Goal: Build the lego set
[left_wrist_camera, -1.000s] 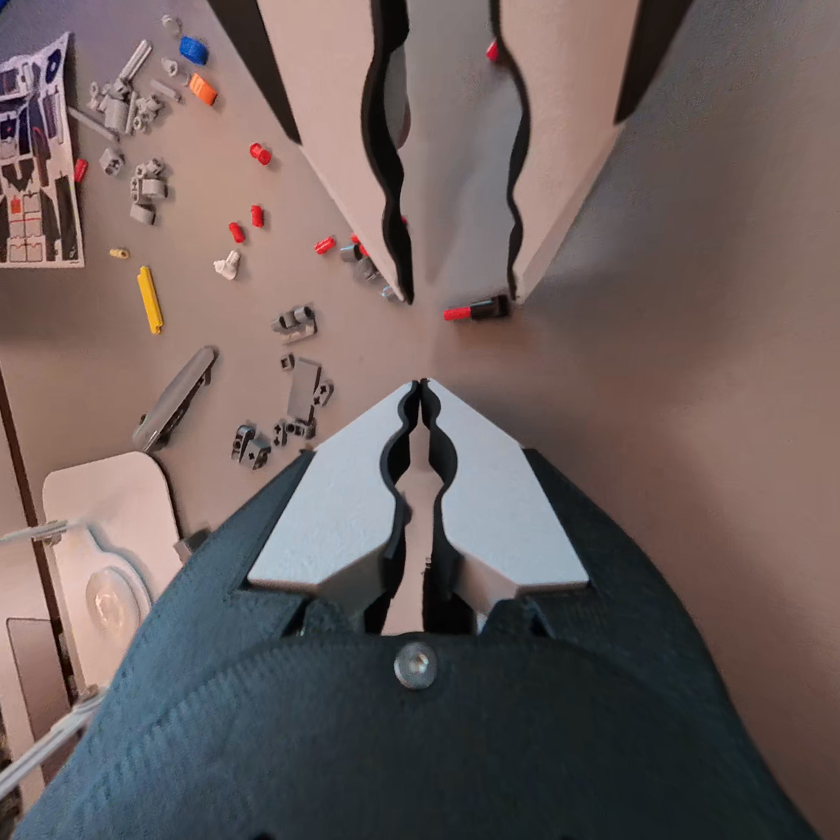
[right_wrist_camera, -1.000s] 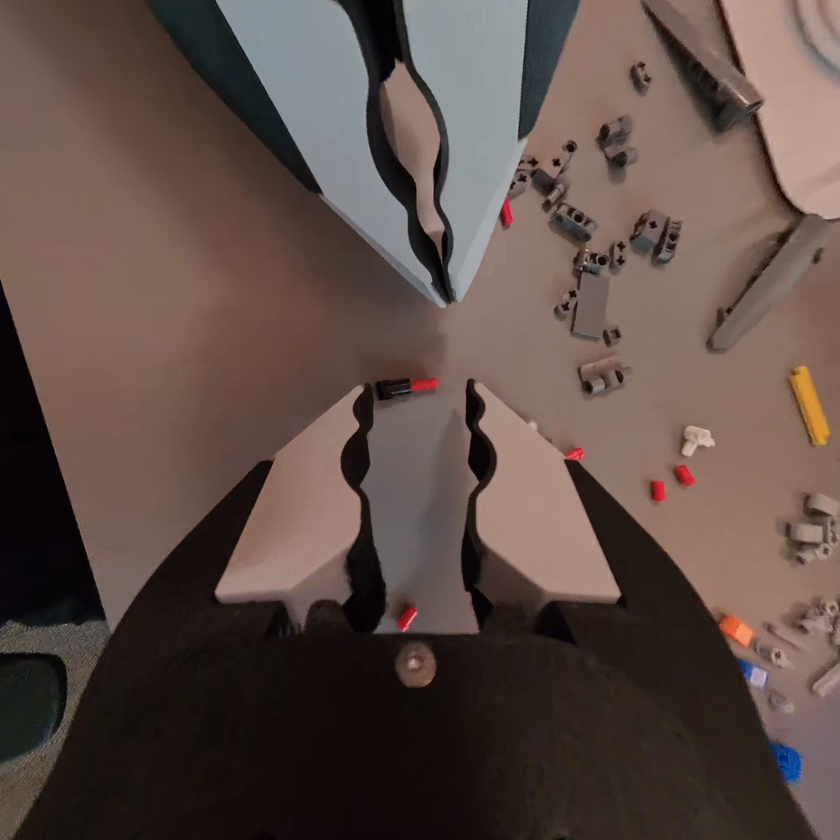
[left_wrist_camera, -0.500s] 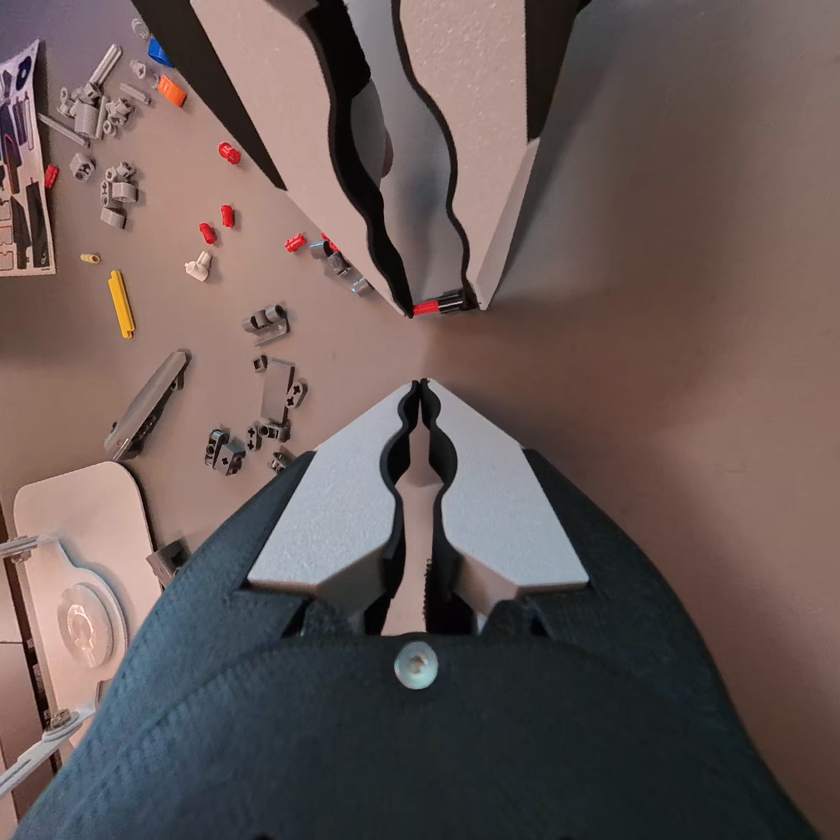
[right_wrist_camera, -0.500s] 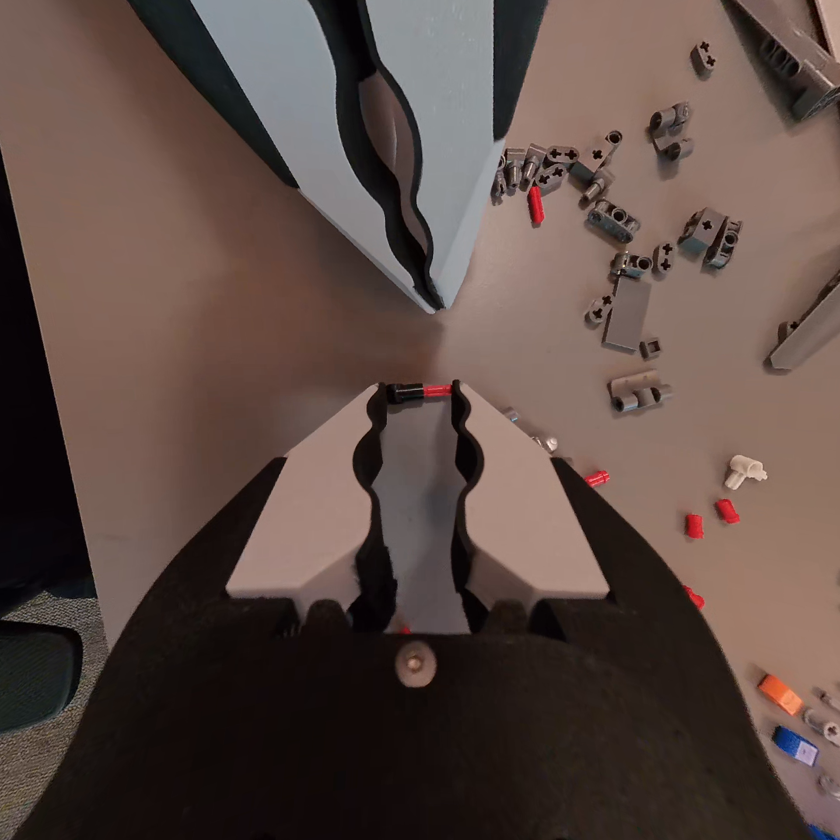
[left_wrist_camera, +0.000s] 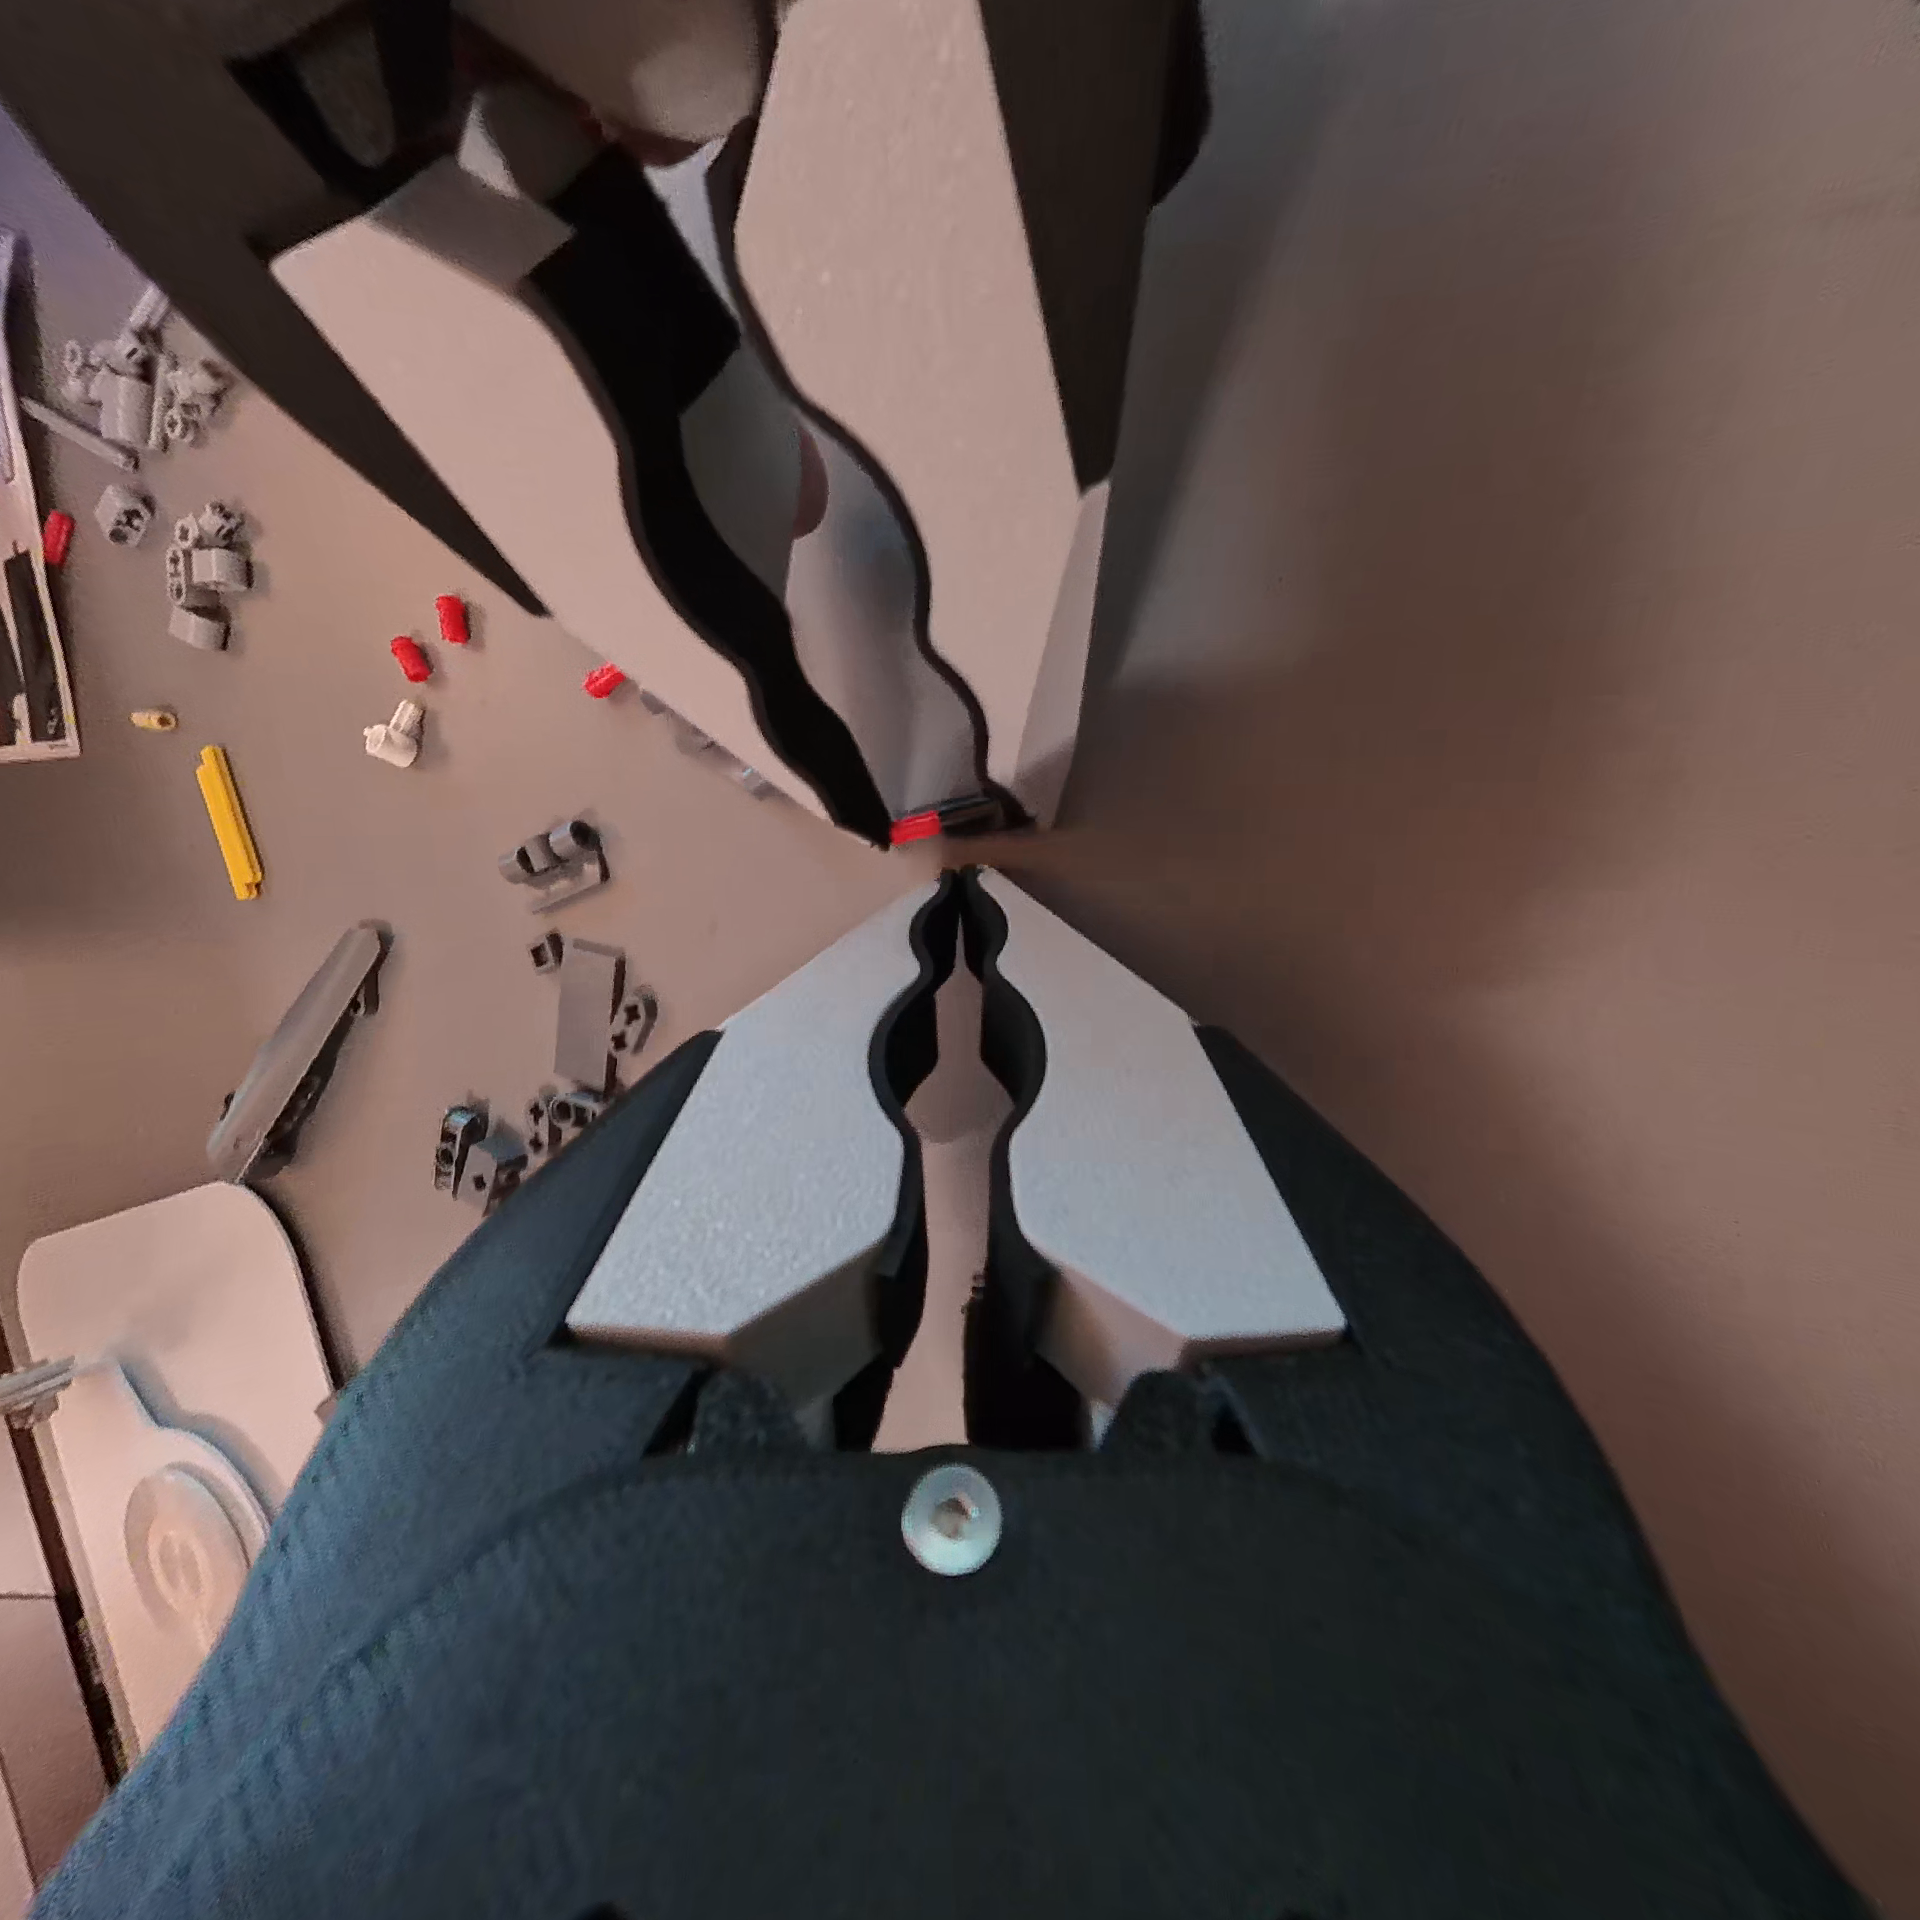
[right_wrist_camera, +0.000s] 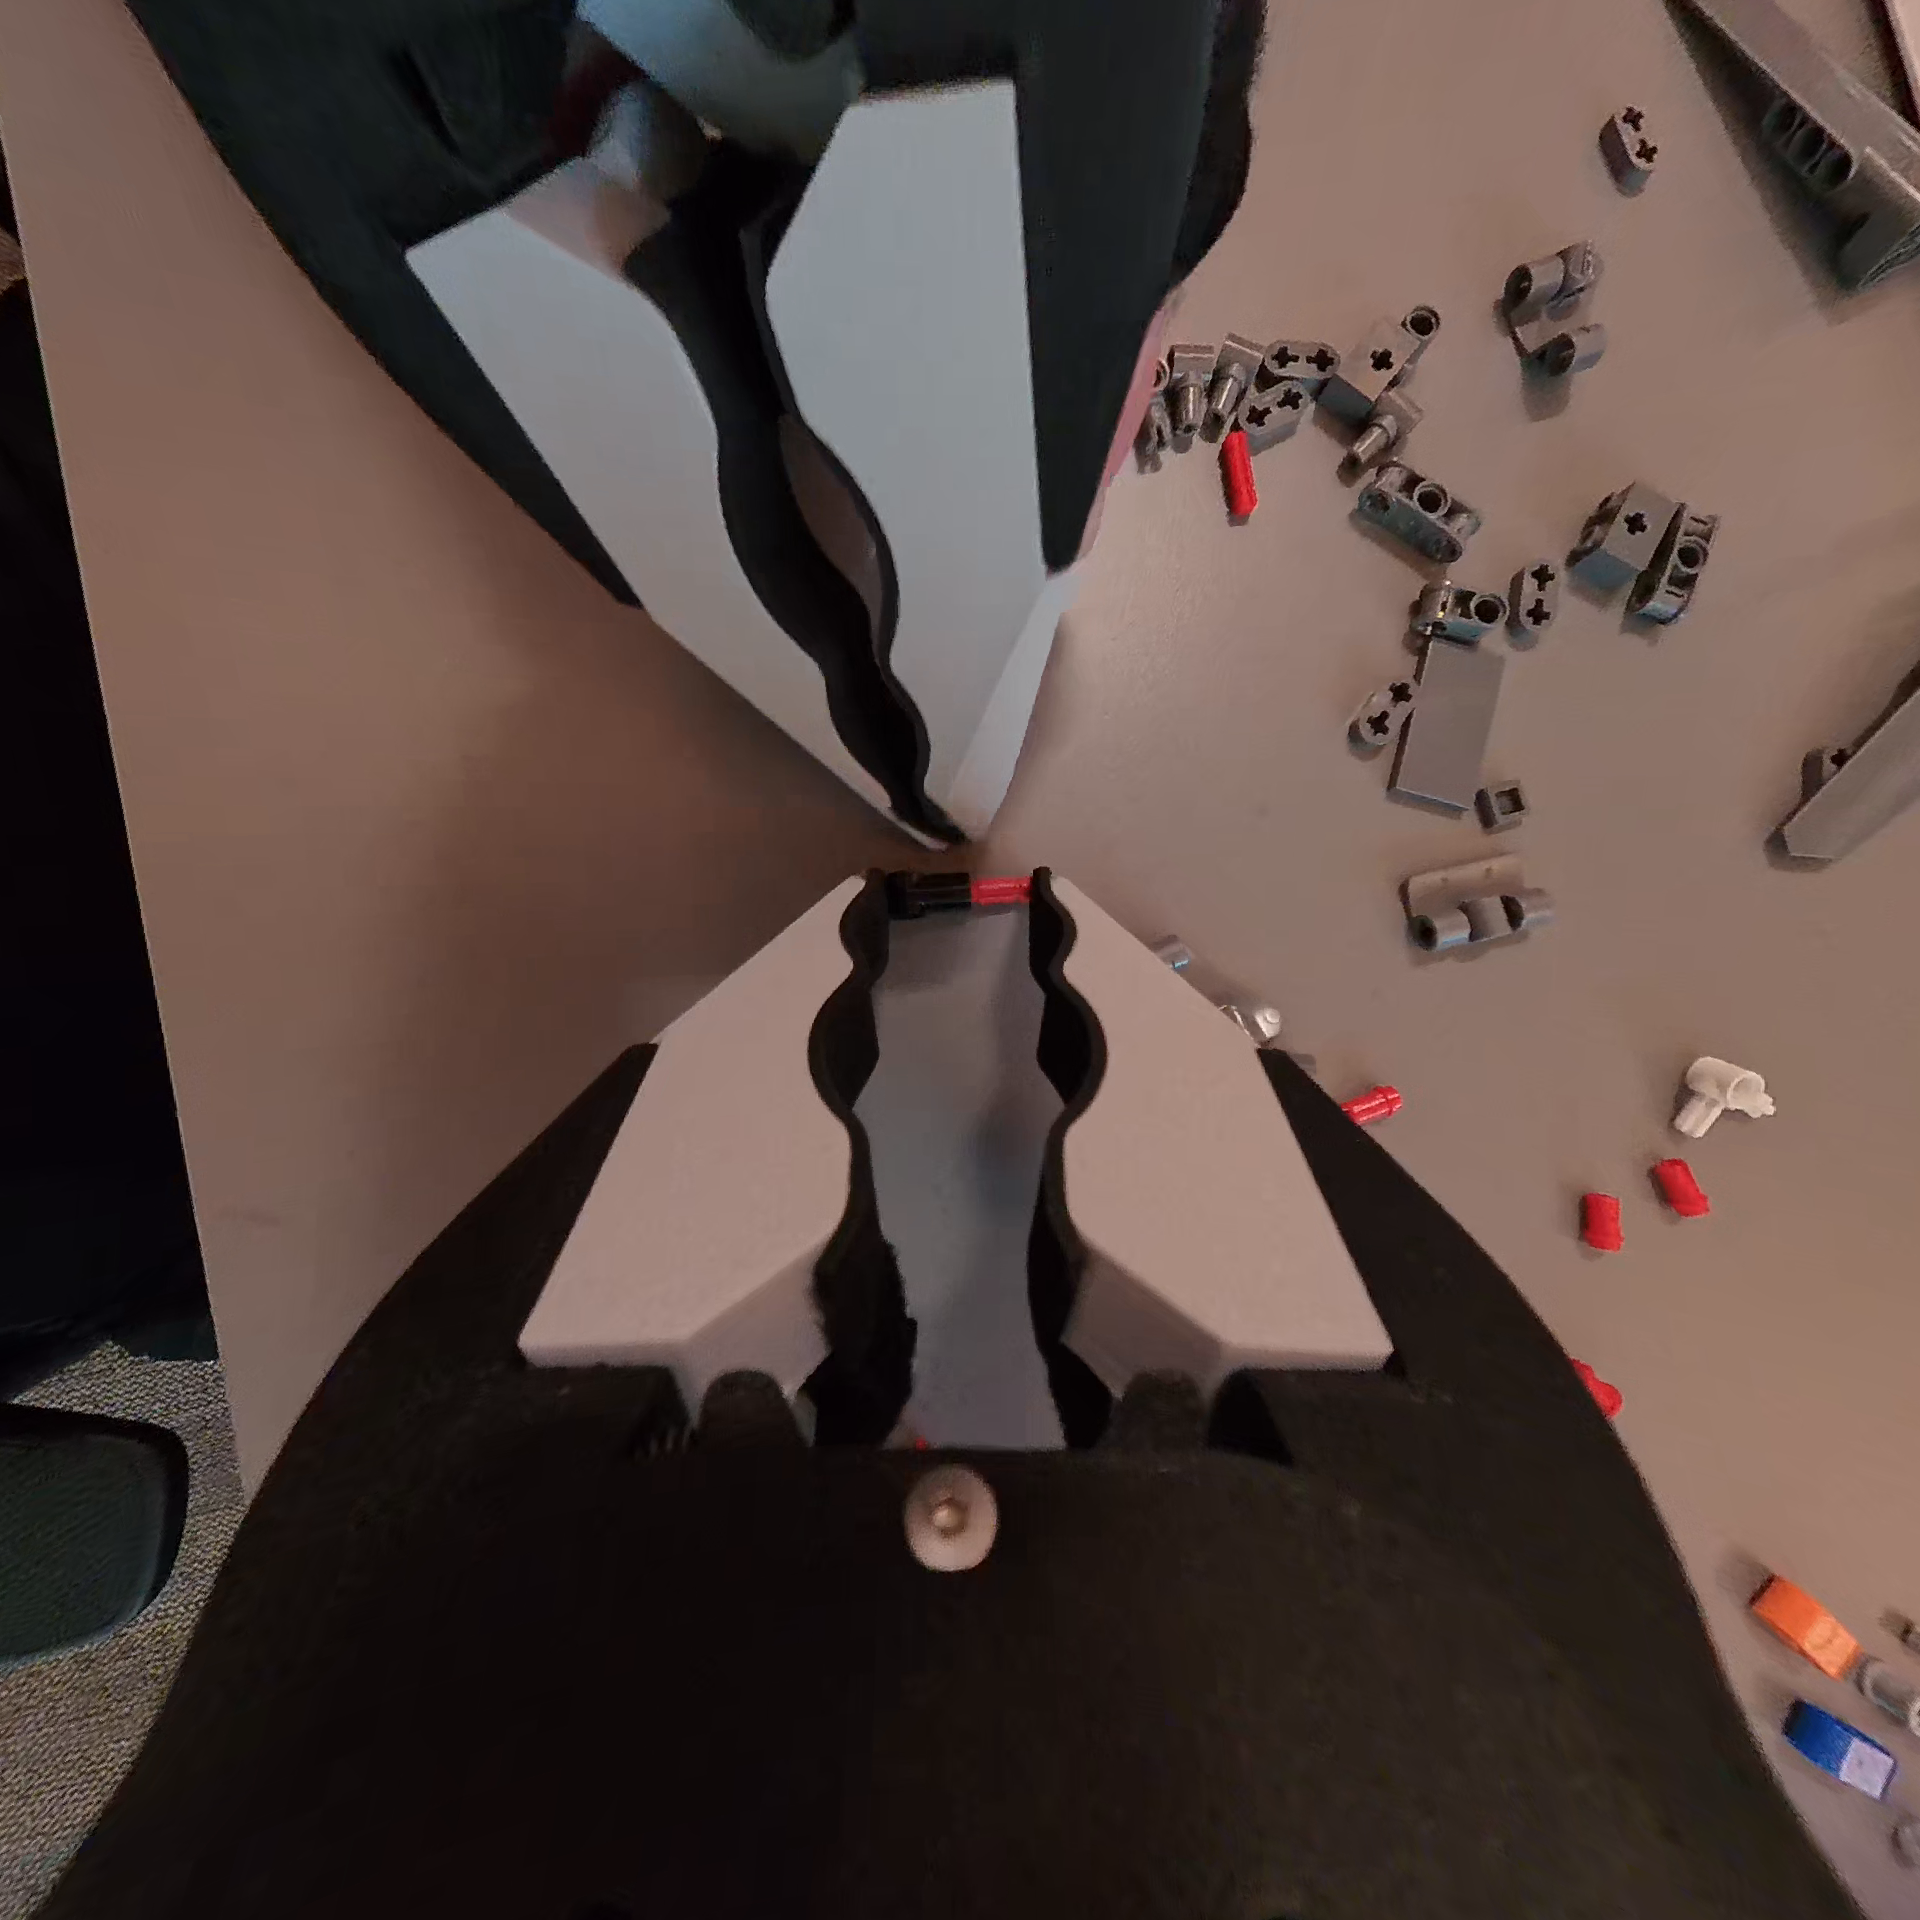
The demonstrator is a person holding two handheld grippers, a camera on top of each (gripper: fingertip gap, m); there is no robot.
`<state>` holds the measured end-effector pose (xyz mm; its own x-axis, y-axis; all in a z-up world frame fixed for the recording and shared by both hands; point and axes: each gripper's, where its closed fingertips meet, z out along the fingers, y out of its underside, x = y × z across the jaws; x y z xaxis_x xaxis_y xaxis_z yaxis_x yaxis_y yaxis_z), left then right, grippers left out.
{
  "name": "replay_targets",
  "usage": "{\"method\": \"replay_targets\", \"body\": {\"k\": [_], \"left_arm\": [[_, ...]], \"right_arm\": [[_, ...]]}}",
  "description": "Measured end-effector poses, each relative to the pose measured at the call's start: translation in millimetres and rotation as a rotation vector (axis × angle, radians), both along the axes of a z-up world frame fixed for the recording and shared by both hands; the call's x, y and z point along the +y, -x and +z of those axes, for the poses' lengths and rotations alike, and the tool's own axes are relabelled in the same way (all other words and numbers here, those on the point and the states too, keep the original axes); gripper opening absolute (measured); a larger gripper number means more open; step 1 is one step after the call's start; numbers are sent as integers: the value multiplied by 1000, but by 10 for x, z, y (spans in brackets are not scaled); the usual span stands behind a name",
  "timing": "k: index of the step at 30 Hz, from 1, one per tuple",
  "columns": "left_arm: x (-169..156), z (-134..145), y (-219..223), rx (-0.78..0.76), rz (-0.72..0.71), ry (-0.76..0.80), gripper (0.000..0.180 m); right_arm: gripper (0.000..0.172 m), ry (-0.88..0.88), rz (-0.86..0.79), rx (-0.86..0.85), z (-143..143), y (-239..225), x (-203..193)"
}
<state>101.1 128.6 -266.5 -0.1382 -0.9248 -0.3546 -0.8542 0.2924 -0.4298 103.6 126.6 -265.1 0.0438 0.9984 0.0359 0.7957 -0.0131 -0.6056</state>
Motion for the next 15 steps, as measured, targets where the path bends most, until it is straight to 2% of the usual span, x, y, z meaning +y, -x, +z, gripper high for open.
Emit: {"method": "replay_targets", "body": {"k": [15], "left_arm": [[-11,-4,-50,-2,-12,4,0]], "right_arm": [[24,-76,19,16,7,19,-5]]}}
